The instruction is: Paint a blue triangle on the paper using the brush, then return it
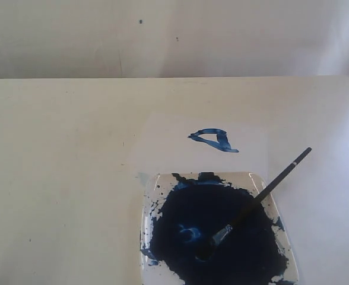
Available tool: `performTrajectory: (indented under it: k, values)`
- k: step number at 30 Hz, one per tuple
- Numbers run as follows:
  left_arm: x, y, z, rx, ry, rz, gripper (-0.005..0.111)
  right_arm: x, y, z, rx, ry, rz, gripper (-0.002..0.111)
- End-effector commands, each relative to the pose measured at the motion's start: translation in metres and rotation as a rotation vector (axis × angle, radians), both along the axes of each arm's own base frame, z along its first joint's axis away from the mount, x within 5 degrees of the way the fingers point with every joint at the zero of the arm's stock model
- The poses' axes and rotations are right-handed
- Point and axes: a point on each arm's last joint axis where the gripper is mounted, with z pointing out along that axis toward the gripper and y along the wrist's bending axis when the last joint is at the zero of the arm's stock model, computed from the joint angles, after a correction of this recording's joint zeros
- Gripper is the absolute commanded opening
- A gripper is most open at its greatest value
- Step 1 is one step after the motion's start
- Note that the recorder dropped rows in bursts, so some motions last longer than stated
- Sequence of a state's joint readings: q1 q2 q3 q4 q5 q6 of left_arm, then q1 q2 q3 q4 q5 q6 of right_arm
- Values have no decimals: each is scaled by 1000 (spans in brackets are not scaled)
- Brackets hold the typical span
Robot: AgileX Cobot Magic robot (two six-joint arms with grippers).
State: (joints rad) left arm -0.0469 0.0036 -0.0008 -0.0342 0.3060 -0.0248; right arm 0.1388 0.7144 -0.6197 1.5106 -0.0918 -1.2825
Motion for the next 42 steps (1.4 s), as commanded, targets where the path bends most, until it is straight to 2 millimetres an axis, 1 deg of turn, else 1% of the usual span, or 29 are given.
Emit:
performTrajectory:
  k: [1,2,4,5,6,8,9,11,13,16,18,29,30,32,34,36,38,42]
  values:
    - [-1,0,-2,6,23,-9,0,-60,-8,5,82,-180,4,0]
    - [-1,0,-2,6,23,-9,0,-74,-7,2,106,-220,61,0]
    - [-1,0,-2,6,23,-9,0,-96,-4,-2,158,-278,170,0]
    - [-1,0,-2,6,23,-9,0,-100,-2,-5,198,-283,208,0]
    - [-1,0,-2,6,23,-9,0,-107,-1,-8,286,-287,254,0]
    - [-1,0,-2,6,23,-9,0,-108,3,-15,428,-249,320,0]
    - [-1,0,-2,6,23,-9,0,-107,4,-18,473,-228,339,0]
    - [-1,0,-2,6,23,-9,0,-102,7,-34,653,-138,363,0]
    - [-1,0,-2,6,23,-9,0,-99,10,-47,772,-69,376,0]
    - [-1,0,-2,6,23,-9,0,-96,10,-59,783,-31,364,0]
    - [-1,0,-2,6,23,-9,0,-95,11,-62,782,-22,362,0]
    - [-1,0,-2,6,23,-9,0,-95,12,-64,766,-17,371,0]
    - [-1,0,-2,6,23,-9,0,-95,12,-65,706,-23,362,0]
    - [-1,0,-2,6,23,-9,0,-94,11,-67,513,-44,340,0]
    - [-1,0,-2,6,23,-9,0,-94,11,-72,255,-52,319,0]
    - [-1,0,-2,6,23,-9,0,-93,10,-78,66,-25,292,0]
    - [-1,0,-2,6,23,-9,0,-91,8,-87,-6,11,262,0]
    - [-1,0,-2,6,23,-9,0,-87,7,-108,-82,64,247,0]
